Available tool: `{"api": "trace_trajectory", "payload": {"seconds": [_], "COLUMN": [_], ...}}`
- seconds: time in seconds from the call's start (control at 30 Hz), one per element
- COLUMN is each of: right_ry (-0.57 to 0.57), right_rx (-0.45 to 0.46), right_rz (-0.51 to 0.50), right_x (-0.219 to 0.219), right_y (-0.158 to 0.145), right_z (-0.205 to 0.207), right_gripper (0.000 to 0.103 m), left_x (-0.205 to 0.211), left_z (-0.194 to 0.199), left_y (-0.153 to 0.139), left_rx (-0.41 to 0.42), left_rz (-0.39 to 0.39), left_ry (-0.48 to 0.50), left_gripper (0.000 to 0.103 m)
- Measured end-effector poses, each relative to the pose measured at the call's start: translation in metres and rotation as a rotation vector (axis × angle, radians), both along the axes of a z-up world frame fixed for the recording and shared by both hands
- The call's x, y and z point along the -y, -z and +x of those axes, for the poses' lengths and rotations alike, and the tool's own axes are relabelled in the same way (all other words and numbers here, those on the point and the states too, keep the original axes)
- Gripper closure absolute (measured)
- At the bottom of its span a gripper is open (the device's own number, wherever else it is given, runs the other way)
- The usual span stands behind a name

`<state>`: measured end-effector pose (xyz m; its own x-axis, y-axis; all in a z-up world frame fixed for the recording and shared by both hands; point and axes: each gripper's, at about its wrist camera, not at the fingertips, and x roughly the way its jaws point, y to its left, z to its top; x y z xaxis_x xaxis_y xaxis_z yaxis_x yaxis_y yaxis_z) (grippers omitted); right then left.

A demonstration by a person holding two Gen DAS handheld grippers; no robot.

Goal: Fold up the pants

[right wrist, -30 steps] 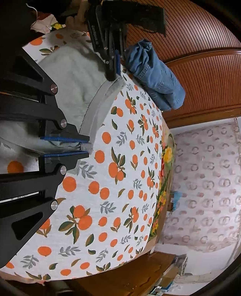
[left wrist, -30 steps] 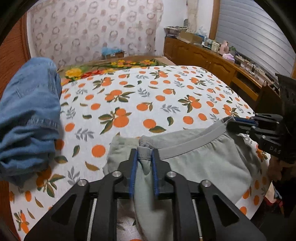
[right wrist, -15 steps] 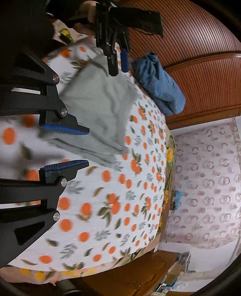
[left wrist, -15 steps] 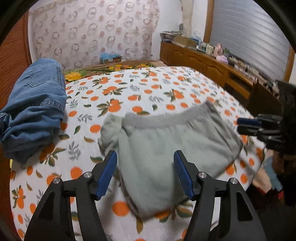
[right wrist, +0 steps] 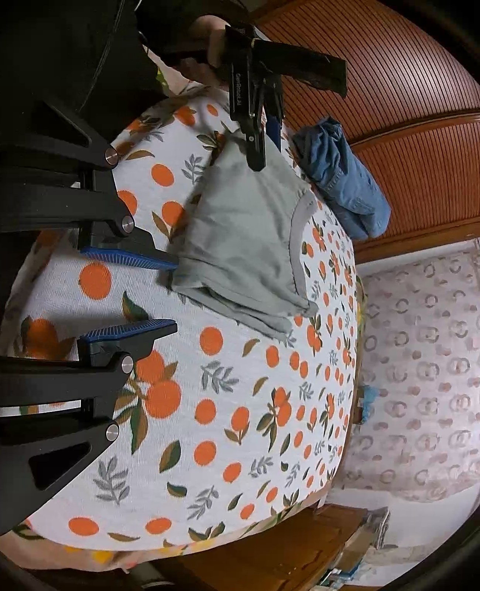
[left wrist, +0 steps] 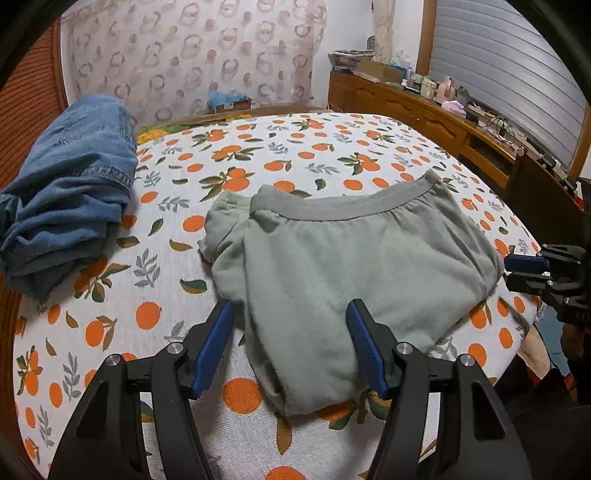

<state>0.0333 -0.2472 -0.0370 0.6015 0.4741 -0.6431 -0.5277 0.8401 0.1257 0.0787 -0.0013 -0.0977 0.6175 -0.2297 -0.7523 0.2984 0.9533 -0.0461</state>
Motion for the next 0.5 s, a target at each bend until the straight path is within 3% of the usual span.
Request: {"api": "trace_trajectory", "payload": {"seconds": [0.23,0.4,0.5], "right_ry": [-0.024,-0.032,-0.021], "right_rx": [0.013,0.020,0.028], "right_rz": [-0.025,-0.026,-0.025], "right_x": [-0.007,-0.008,-0.007], "right_y": [0.006,0.008,0.009], "right_z": [0.008,0.010,0.012], "right_gripper": [0.075,0.084,0.098], "left_x": [-0.002,-0.002,-0.002], "left_z": [0.002,0.002,0.002], "left_y": [0.004,0.004,0.004], "left_rx": [-0.010,-0.011,-0.011], "left_rz": [-0.015,-0.015,-0.016], "left_ry": [-0.004,-0.005,-0.003], "left_gripper": [0.038,0.038,0.038]}}
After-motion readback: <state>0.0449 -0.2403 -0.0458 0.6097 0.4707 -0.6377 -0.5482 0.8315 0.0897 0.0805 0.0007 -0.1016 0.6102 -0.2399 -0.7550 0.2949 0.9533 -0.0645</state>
